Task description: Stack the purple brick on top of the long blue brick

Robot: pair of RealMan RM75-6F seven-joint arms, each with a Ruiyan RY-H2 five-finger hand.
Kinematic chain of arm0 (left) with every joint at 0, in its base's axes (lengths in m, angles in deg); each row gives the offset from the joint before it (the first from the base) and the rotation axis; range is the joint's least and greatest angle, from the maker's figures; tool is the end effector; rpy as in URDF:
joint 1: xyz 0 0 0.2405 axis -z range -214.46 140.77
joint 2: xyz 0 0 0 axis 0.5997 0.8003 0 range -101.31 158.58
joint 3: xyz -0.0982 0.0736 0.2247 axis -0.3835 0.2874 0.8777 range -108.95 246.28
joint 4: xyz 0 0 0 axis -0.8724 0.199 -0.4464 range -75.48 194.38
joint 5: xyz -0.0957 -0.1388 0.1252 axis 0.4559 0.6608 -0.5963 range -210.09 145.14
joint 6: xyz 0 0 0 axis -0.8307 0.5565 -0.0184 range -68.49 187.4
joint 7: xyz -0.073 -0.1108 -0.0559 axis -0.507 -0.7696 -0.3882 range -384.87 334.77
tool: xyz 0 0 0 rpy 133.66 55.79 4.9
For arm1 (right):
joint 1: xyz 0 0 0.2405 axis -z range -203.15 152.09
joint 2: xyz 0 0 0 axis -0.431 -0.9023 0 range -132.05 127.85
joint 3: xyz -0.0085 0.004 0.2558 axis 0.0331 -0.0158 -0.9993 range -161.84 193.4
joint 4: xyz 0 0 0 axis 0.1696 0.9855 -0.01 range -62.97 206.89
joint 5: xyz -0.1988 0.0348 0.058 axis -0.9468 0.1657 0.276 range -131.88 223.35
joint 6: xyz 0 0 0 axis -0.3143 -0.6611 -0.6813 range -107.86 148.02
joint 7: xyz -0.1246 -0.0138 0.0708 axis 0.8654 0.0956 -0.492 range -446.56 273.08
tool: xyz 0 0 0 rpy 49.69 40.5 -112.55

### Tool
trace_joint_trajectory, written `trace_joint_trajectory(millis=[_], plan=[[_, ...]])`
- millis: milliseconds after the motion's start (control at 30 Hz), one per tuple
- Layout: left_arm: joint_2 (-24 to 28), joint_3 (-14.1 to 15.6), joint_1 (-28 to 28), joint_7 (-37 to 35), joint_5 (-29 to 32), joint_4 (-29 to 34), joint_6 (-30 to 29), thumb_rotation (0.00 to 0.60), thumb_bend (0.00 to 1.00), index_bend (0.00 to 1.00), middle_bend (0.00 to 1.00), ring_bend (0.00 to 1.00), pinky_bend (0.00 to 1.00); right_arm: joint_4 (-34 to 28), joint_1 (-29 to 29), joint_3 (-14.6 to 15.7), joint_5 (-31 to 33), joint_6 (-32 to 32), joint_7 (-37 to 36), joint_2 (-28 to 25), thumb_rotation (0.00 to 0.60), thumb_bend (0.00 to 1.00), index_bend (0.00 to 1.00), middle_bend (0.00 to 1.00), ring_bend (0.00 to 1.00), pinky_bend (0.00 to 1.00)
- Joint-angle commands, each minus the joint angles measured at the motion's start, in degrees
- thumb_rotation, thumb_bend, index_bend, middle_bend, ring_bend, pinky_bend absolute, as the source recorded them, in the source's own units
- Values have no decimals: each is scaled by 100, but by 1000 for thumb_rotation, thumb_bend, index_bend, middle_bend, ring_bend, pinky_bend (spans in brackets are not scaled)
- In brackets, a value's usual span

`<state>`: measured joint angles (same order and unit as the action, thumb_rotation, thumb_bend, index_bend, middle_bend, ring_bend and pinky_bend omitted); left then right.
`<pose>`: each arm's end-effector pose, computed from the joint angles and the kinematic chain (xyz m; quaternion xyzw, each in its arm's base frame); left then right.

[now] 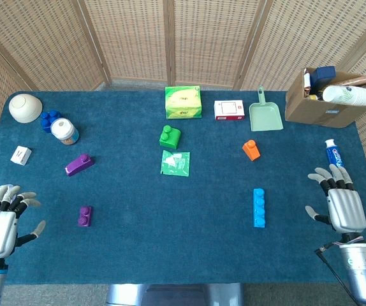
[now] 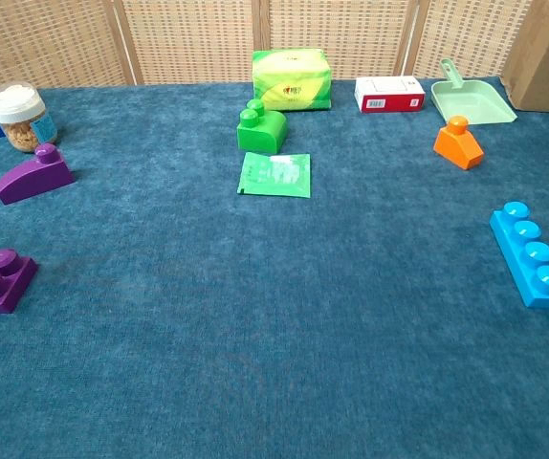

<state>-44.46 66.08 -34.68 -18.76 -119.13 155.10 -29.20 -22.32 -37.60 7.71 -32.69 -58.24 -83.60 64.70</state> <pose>-0.2870 0.1641 0.1137 -0.5586 -0.4152 -0.4220 0.5810 -0.2880 -0.2360 0.1443 0.5827 -0.4018 0.4078 0.5768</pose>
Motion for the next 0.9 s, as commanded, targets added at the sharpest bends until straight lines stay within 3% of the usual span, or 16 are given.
trace_joint_trajectory(millis=[33,500,900], plan=[[-16,-13,25,-15,31,-17,43,575,318,402,322,142,0,-16,-11,-15,18,9,25,-3,600,188,243,193,21,3],[-17,-34,75,-89,-27,-40,23,576,318,403,322,142,0,-82,13,-9,-98,-59,-159,-49,600,188,243,193,21,3],[130,2,79,-23,-160,109,-40,577,320,412,325,142,0,37,-141,-7,-306,204,-783,-222,600,188,244,193,21,16]])
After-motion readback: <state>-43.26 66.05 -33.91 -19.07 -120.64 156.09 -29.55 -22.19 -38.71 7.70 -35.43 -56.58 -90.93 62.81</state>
